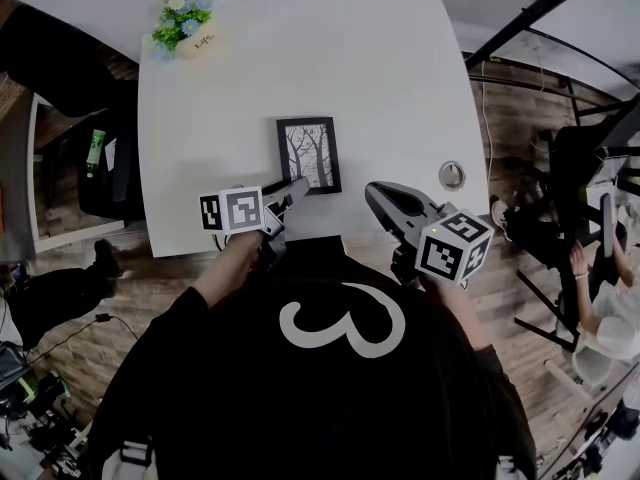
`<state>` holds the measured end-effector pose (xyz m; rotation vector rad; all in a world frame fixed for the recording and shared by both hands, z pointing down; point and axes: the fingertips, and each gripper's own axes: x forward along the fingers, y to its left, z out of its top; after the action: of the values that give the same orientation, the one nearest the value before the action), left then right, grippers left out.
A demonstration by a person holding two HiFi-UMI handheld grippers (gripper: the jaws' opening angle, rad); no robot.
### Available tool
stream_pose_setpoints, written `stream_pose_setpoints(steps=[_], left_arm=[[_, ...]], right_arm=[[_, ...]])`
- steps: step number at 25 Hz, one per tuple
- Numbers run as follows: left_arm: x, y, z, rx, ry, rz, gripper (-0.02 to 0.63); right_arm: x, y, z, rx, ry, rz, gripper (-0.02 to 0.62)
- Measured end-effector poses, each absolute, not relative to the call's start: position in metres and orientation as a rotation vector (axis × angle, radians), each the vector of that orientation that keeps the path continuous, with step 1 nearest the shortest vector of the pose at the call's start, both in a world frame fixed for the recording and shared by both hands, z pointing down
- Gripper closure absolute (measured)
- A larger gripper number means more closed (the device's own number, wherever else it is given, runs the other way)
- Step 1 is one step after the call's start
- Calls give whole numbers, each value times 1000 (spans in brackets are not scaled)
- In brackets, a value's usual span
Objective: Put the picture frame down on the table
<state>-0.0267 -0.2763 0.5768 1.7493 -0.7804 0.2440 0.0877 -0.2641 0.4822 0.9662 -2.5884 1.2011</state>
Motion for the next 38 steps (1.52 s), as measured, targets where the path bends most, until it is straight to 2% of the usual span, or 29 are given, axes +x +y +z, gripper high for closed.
stream_pose_setpoints(steps=[23, 38], left_arm=[[-23, -274, 579, 1781, -855, 374, 379], [-31, -278, 580, 1802, -932, 439, 353]], right_arm=[[95, -257, 482, 952, -2598, 1206, 572], [96, -251, 482, 938, -2601, 1183, 572]])
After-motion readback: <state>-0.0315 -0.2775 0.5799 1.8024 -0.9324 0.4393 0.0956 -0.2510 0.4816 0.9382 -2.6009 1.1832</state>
